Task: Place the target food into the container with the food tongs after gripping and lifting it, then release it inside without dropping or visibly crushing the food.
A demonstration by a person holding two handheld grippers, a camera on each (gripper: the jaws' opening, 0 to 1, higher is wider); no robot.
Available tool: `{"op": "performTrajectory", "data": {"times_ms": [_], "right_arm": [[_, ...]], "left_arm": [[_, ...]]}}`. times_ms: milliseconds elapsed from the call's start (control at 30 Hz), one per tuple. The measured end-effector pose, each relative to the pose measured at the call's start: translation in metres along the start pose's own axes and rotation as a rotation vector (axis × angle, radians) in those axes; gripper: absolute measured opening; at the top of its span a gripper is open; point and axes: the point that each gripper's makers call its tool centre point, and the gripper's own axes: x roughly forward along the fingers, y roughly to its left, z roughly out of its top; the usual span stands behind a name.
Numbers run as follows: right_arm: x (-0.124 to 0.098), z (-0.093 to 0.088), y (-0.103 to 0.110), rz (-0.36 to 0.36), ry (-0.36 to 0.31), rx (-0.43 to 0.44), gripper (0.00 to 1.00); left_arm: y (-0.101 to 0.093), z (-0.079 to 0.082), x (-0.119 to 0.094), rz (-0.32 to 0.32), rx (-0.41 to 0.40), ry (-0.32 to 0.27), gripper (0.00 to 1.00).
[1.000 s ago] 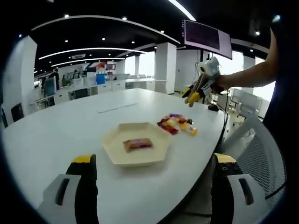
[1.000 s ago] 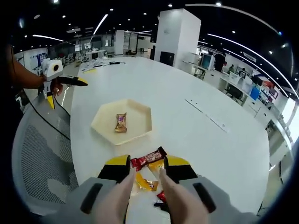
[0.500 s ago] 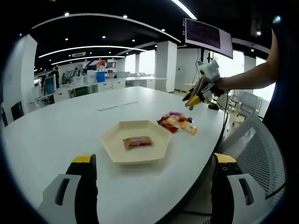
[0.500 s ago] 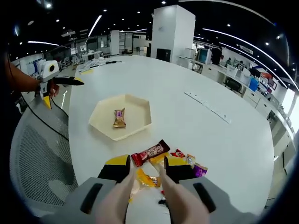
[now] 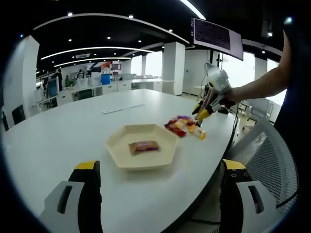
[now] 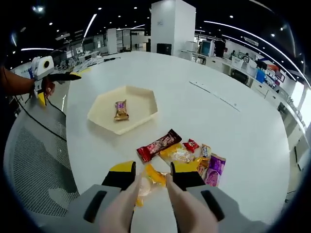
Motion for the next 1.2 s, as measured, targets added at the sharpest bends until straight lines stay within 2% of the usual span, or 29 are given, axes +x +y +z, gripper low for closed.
{"op": "performTrajectory", "data": {"times_ms": [267,333,533,767,1000,1133,1200], "right_arm": [[0.008,-0.014,-0.003,-0.026,0.022,0.091,0.28],[0.011,-0.02,-0.003,-0.029,0.046,0.12,0.28],[0.013,-0.023,-0.005,-0.042,0.049,0.201,0.28],[0.013,-0.023,-0.005,-0.039,0.05,0.236,0.28],[0.017,-0.023,0.004,0.007,0.06,0.236,0.28],[0.019,-0.022,0.008,0.022,0.062,0.221,0.25],[0.019,-0.021,0.013,0.05,0.063,0.248,0.21]], "left_arm": [[0.001,-0.001,0.001,-0.001,0.0,0.006,1.0],[0.001,-0.001,0.0,-0.001,-0.001,0.006,1.0],[0.001,-0.002,0.0,0.001,-0.002,0.008,1.0],[0.002,-0.002,0.0,0.001,-0.003,0.007,1.0],[0.001,0.0,0.0,0.001,-0.002,0.006,1.0],[0.001,-0.001,0.0,0.0,-0.003,0.007,1.0],[0.002,-0.001,0.0,0.002,-0.002,0.008,1.0]]}}
